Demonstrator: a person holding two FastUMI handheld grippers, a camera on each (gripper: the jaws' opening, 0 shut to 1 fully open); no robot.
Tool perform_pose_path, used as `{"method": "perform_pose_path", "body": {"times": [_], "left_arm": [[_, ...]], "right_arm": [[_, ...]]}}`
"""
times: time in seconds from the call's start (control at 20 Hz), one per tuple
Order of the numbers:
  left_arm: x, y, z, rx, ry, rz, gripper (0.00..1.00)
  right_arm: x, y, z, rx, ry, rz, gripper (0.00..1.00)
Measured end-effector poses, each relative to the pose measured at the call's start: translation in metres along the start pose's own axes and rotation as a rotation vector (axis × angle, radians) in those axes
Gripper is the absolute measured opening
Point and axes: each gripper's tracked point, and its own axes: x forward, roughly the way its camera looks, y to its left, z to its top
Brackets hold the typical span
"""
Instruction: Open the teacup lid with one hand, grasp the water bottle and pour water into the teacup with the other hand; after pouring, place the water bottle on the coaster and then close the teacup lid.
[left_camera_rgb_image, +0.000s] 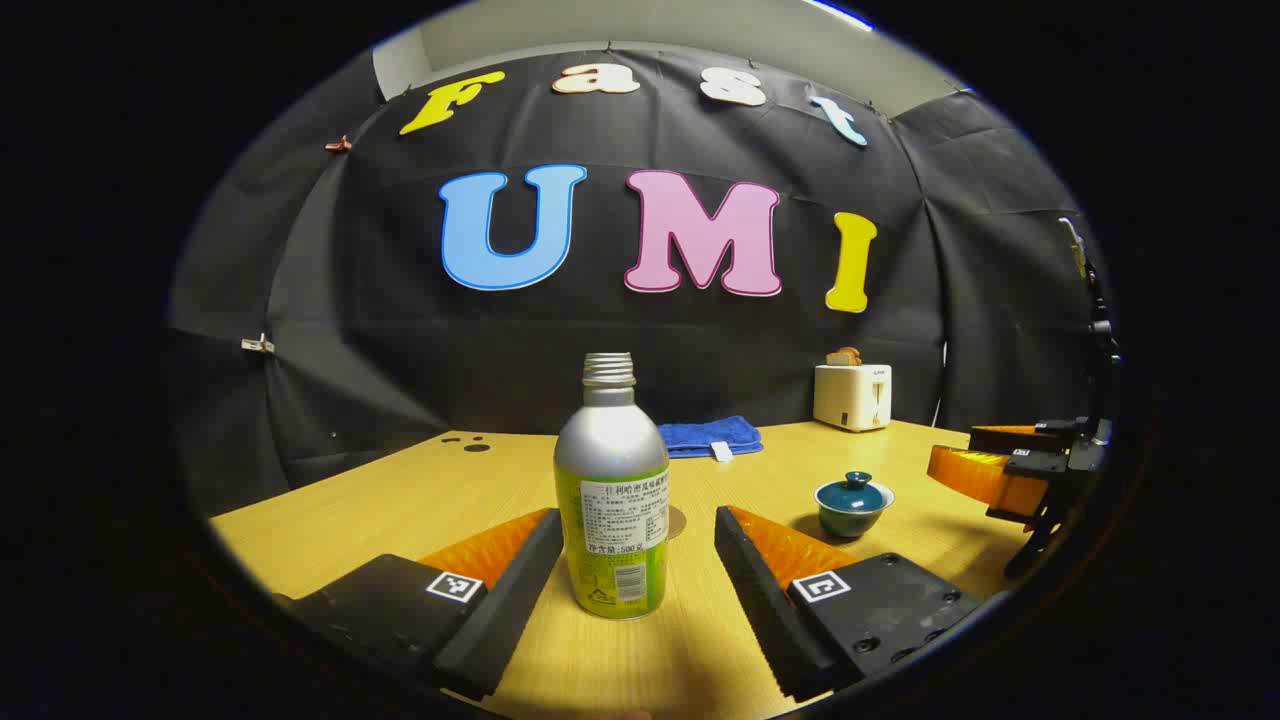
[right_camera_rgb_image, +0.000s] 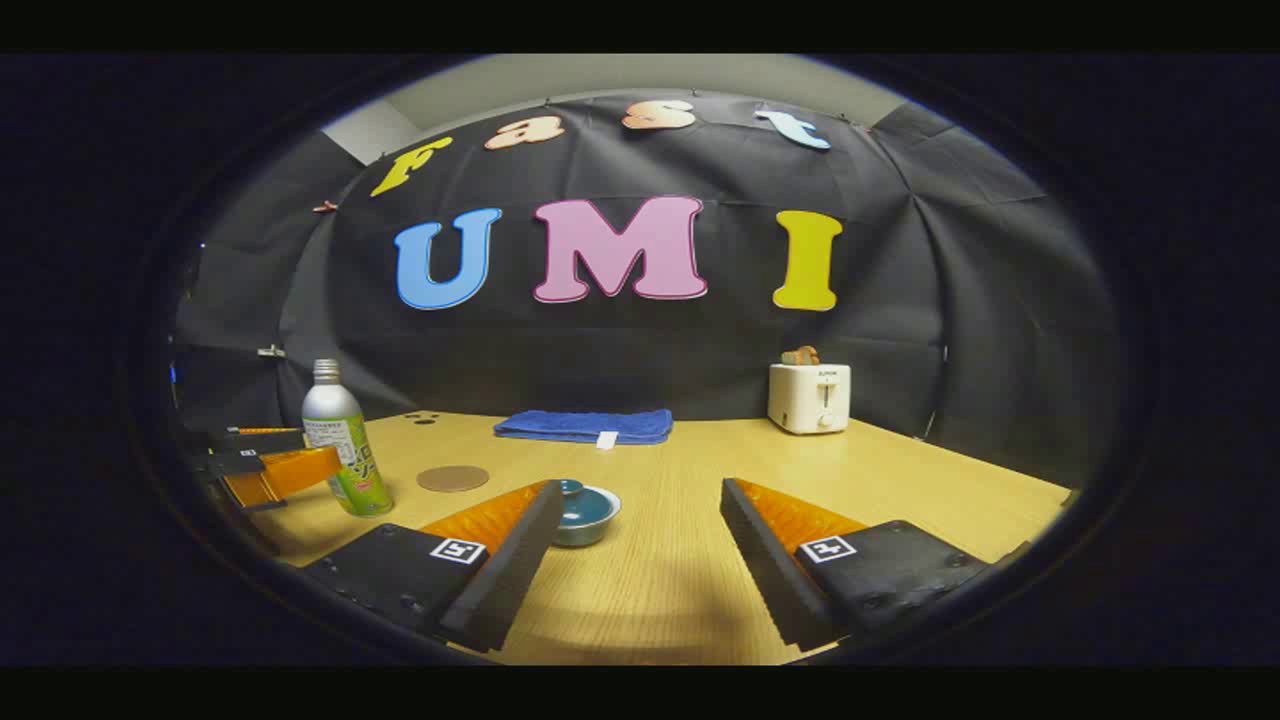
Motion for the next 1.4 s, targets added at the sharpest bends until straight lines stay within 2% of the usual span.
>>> {"method": "perform_pose_path", "body": {"times": [0.5,0.9,1.2,1.4], "left_arm": [[0.006,0.003,-0.003,-0.001,-0.004,0.016,0.97],[0.006,0.01,-0.002,-0.003,-0.005,0.061,0.97],[0.005,0.011,-0.004,-0.003,-0.006,0.072,0.96],[0.005,0.013,-0.004,0.0,-0.006,0.061,0.96]], "right_arm": [[0.002,-0.001,-0.001,-0.001,0.0,0.001,0.98],[0.003,0.0,-0.002,0.0,-0.001,0.01,0.98],[0.006,0.014,-0.003,0.002,0.0,0.076,0.98],[0.016,0.036,-0.005,0.001,0.004,0.156,0.96]]}}
